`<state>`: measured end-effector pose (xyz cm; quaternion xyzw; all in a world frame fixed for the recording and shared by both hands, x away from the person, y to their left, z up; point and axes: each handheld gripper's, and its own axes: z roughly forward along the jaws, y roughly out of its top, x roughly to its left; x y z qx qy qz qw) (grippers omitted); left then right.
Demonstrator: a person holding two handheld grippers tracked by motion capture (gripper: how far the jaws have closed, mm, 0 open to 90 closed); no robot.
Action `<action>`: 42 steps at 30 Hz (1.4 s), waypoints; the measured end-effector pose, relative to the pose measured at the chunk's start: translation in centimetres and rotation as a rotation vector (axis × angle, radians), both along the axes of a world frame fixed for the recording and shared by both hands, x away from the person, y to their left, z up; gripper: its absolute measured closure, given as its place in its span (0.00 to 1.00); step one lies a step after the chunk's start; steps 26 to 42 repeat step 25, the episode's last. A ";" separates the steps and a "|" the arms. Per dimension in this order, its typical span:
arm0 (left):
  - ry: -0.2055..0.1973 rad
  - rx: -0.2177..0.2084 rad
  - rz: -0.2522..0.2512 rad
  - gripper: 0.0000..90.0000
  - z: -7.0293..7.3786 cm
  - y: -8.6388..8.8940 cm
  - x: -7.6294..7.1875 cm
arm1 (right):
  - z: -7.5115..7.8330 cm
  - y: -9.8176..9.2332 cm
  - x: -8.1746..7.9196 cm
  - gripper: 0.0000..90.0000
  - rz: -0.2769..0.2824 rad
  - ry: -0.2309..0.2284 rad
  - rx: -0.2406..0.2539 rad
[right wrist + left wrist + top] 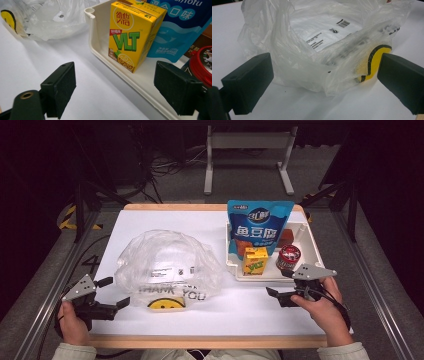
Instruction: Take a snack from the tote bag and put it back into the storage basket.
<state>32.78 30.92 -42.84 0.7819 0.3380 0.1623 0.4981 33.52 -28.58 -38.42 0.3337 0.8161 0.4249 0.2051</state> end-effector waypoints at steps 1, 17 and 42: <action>0.001 0.001 0.001 0.01 0.0 0.0 0.0 | -0.1 0.1 0.0 0.21 -0.001 -0.004 -0.001; 0.004 0.001 -0.001 0.01 0.0 0.0 0.0 | -1.1 0.7 0.3 0.20 0.042 0.041 -0.039; 0.003 -0.001 -0.004 0.01 0.0 0.0 0.1 | -1.2 0.8 0.3 0.19 0.057 0.060 -0.043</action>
